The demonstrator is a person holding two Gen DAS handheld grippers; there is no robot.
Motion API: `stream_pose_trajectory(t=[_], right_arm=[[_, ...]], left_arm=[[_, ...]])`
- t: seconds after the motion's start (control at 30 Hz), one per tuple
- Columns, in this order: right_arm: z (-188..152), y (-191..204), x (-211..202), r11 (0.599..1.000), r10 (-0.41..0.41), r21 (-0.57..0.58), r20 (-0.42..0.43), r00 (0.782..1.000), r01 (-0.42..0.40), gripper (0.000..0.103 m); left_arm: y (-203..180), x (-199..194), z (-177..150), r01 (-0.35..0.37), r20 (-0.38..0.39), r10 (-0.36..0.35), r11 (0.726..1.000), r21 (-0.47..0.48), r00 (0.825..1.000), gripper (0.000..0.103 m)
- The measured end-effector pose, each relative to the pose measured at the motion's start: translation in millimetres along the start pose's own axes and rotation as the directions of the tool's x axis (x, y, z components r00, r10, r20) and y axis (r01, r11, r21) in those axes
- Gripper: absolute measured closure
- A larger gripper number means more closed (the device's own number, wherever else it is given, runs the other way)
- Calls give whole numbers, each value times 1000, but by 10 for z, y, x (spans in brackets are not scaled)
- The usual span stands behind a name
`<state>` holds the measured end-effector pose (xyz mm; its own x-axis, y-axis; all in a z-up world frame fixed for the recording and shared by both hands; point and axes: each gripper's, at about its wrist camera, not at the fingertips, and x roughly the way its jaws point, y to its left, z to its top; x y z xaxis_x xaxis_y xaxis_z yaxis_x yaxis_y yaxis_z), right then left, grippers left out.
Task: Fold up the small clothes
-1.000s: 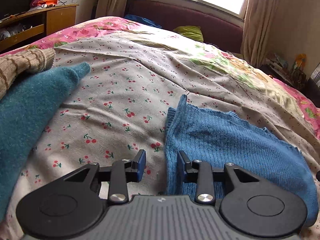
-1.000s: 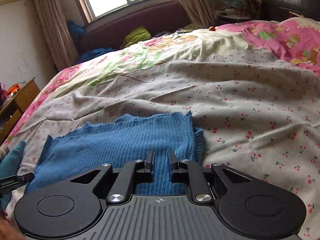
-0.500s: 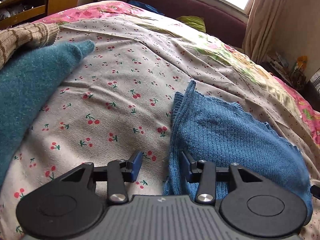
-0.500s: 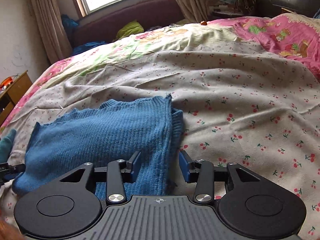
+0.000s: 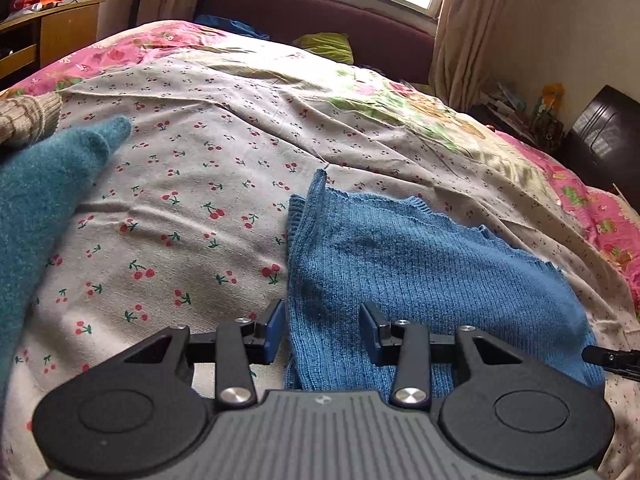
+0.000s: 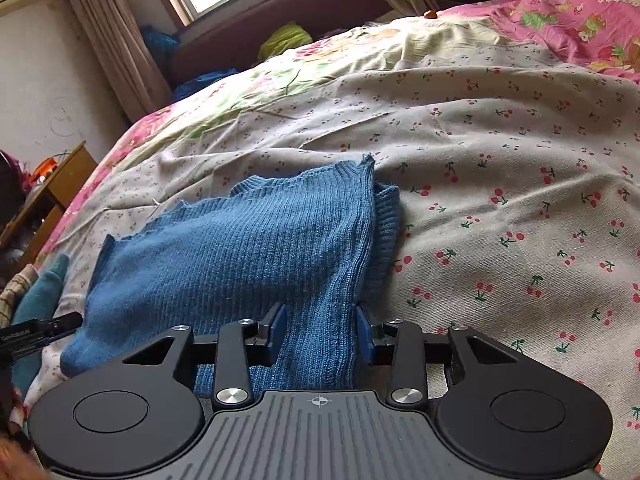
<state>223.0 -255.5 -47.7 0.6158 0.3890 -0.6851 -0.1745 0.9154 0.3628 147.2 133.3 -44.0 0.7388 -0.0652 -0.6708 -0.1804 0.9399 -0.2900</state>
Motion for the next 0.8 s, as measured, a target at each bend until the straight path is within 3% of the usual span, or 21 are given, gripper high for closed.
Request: stream_pose_trajectory(t=[0.2, 0.23, 0.33, 0.43, 0.47, 0.6, 0.7, 0.8], right_arm=[[2, -67, 111, 999, 29, 39, -33, 999, -27, 64], [4, -69, 133, 999, 24, 42, -37, 999, -22, 64], [39, -44, 102, 999, -8, 48, -46, 999, 10, 85], [71, -64, -46, 997, 15, 73, -28, 1000, -13, 90], [74, -66, -96, 997, 18, 73, -19, 1000, -16, 96], [51, -84, -147, 996, 40, 85, -17, 999, -38, 96], [13, -127, 52, 994, 22, 106, -65, 998, -15, 96], [11, -133, 56, 990, 62, 130, -58, 996, -54, 90]], left_arm=[[75, 90, -113, -24, -82, 21, 999, -30, 996, 54], [61, 105, -129, -21, -94, 18, 999, -31, 995, 62], [44, 126, -108, 0, -118, -6, 999, -49, 993, 77], [94, 62, -80, 42, -132, -54, 995, -92, 990, 80], [112, 13, -78, 56, -129, -70, 993, -107, 989, 81], [196, -84, -53, 96, -107, -116, 979, -177, 987, 81], [236, 81, -71, 83, -151, -113, 978, -191, 982, 81], [258, 100, -91, 100, -143, -134, 970, -221, 981, 81]])
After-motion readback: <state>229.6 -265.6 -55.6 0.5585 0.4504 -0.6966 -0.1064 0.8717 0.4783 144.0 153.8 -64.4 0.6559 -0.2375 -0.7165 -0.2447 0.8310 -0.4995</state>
